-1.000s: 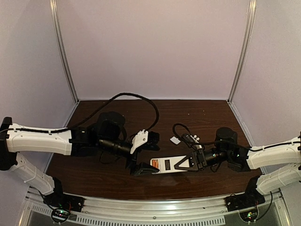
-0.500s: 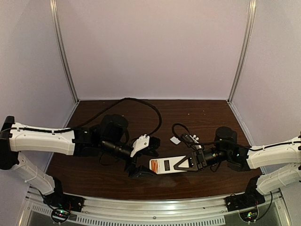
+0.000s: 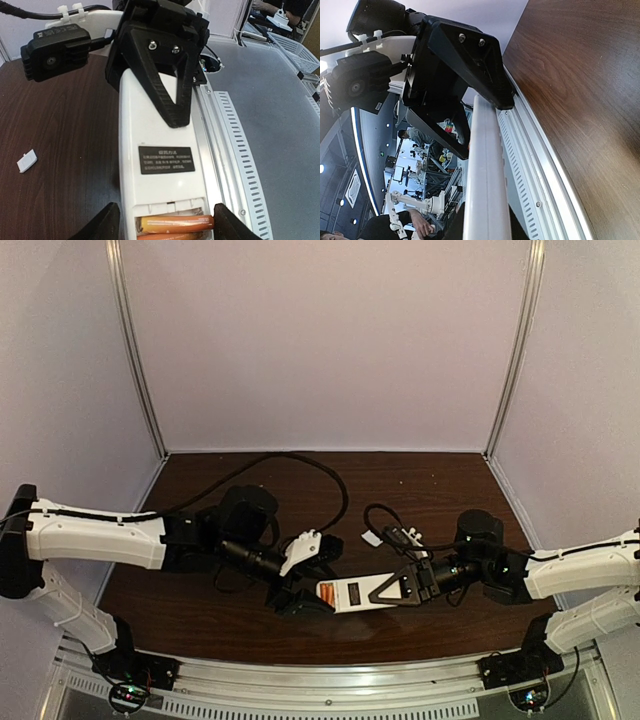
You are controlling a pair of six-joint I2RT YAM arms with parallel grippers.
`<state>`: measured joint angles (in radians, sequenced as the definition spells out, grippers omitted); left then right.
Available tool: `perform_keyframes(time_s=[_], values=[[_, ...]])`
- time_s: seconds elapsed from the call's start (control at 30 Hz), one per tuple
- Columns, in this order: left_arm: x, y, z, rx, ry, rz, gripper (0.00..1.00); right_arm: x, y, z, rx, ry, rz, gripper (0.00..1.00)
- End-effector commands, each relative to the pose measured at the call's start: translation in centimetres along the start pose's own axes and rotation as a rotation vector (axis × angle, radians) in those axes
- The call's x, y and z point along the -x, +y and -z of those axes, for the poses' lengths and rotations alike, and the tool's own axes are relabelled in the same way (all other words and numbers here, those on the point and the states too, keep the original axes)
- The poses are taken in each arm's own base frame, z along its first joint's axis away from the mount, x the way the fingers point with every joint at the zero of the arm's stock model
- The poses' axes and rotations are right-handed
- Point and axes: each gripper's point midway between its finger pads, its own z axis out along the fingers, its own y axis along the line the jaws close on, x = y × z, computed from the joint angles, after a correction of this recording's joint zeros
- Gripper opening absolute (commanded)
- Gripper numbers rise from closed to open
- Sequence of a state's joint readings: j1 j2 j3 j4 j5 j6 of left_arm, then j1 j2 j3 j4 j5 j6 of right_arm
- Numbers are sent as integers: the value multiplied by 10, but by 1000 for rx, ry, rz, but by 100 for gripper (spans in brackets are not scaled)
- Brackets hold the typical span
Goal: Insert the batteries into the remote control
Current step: Load the battery into the battery compartment.
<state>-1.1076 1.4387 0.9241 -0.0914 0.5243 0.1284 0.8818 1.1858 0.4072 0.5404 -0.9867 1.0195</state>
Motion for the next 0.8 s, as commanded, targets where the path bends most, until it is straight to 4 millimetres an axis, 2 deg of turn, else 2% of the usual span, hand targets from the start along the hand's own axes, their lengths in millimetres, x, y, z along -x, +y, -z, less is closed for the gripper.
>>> perform_keyframes(time_s=[0.0, 0.27, 0.43, 0.77], values=[[5, 7, -2, -2, -11, 9, 62, 6, 21, -3, 48, -1, 71, 0], [6, 9, -1, -14, -34, 39, 49, 5, 25, -3, 53, 0, 88, 0], [3, 10, -4, -26, -29, 55, 44, 6, 30, -3, 57, -4, 109, 0], [-1, 12, -9, -43, -35, 80, 29, 9, 46, 2, 83, -27, 163, 0]])
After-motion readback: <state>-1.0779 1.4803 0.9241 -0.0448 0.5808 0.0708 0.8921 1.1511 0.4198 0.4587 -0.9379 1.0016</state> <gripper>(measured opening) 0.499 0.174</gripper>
